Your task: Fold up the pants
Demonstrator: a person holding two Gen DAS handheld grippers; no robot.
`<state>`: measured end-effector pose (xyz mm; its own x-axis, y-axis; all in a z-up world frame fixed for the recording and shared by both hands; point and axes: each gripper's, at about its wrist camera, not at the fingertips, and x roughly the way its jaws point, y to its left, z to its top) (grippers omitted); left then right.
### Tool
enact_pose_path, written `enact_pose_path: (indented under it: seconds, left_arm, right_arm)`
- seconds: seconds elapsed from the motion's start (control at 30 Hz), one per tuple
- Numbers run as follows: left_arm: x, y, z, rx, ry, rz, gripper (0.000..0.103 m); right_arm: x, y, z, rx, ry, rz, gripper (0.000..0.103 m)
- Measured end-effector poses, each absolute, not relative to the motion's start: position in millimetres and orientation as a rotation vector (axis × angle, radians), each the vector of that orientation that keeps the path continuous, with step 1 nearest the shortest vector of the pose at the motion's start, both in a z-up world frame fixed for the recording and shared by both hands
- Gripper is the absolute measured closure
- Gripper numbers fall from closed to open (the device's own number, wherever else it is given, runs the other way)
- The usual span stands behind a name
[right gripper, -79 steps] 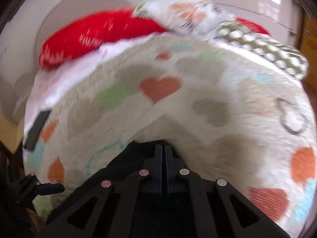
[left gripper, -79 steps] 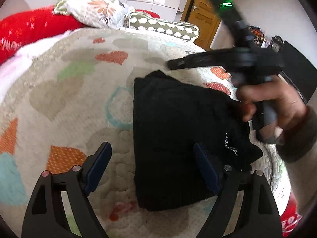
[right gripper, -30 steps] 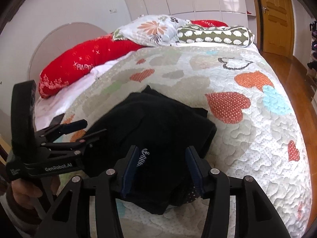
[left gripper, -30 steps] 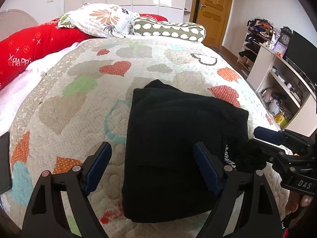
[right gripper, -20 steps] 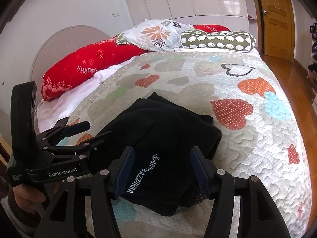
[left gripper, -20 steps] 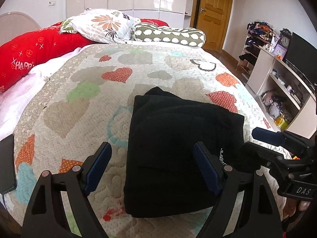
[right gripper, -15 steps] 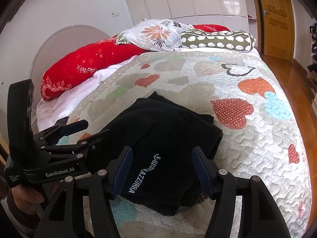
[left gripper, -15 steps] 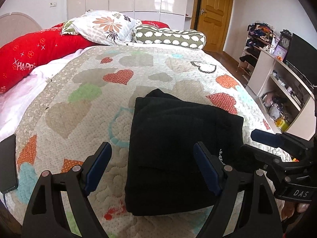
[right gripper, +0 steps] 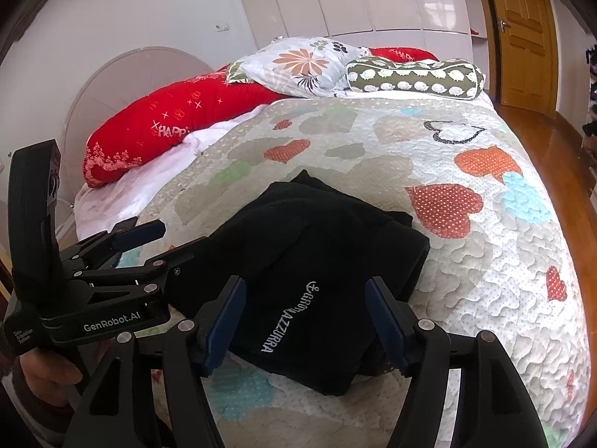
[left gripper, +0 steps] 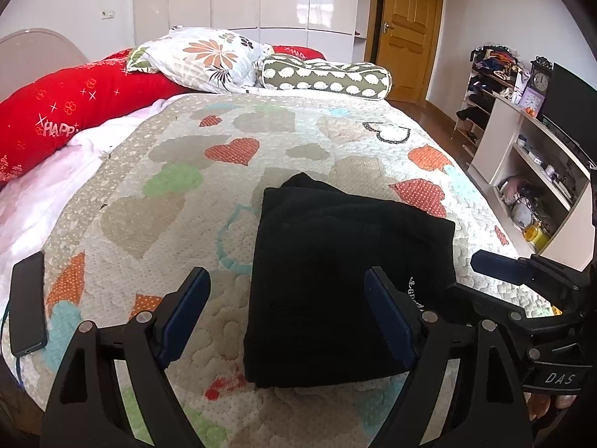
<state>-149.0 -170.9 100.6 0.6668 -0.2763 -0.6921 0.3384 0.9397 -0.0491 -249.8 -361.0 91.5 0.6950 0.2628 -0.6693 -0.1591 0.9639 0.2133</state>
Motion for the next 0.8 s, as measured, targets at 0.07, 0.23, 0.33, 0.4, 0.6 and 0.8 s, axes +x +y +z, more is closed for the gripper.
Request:
enact_pose_path:
  seconds: [0.07,0.23,0.33,0.4,0.6,0.8]
  left_arm:
    - [-150,-170,102,0.088,0.762,-0.345,0.018]
    - [-147,-171,99,0.078,0.772,-0.353,0.018]
    - [-142,-172,94,0.066,0.788,-0.366,0.018]
    - [-140,-173,92,0.069,0.794,-0.37,0.018]
    - [-127,-165,85,0.042,0.82,-0.376,0.018]
    - [-114,-153,78,0.003,0.858,-0.4,0.018]
  right_arm:
    - [-252,-361,92,0.147,0.764,0.239,0.032]
    - [-252,-362,90,0.148,0.771,0.231,0.03]
    - [-249,-364,86,0.142,0.789,0.216,0.03]
    - [-248,-369,84,0.159,0.791,0.205,0.029]
    - [-242,-390,77,0.221,0.811,0.158,0.026]
    - [-240,-406,65,0.282,0.837,0.18,0.023]
